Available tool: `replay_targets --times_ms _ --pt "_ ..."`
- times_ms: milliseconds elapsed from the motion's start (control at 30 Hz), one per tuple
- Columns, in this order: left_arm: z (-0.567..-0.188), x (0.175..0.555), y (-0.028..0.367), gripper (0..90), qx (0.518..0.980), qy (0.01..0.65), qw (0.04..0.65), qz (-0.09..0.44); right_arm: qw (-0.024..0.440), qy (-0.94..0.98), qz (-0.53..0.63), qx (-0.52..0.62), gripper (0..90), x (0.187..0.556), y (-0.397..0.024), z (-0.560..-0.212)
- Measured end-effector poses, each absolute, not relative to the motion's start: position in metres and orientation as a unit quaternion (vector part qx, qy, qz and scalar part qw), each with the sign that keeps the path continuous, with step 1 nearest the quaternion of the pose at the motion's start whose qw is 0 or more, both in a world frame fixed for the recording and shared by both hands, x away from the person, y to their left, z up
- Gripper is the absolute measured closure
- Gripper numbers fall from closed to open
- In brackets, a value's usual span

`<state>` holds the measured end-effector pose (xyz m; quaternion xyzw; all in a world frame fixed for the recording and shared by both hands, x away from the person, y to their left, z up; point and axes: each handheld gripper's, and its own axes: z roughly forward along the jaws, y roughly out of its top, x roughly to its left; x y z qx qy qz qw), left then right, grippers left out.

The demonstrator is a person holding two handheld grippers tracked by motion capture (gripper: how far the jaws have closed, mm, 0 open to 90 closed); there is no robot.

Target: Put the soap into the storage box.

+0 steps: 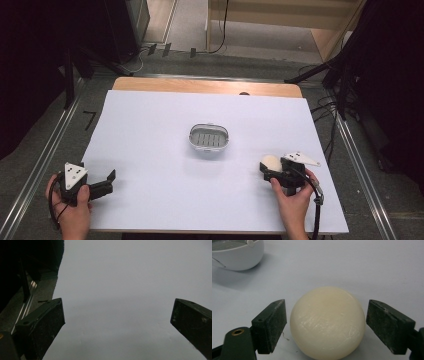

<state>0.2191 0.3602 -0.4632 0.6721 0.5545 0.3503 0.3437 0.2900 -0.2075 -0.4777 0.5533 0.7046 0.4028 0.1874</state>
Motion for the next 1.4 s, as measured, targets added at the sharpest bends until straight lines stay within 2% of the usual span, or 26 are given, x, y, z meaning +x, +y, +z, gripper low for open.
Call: replay_targets --times_ms 167,333,967,1400 --pt "-0.463 0.219 0.360 0.0 0.675 0.552 0.342 0.350 0.194 0.716 0.379 0.553 18.8 0.292 -0.202 -0.480" --pt "-0.463 0.219 0.360 0.0 0.675 0.552 0.342 0.350 0.201 0.724 0.360 0.553 24.0 0.292 -0.198 -0.481" --pt "-0.463 0.219 0.360 0.0 0.675 0.551 0.344 0.350 0.184 0.731 0.382 0.535 24.7 0.289 -0.197 -0.472" --pt "-0.463 0.219 0.361 0.0 0.672 0.553 0.348 0.349 0.175 0.738 0.405 0.510 24.7 0.294 -0.183 -0.448"
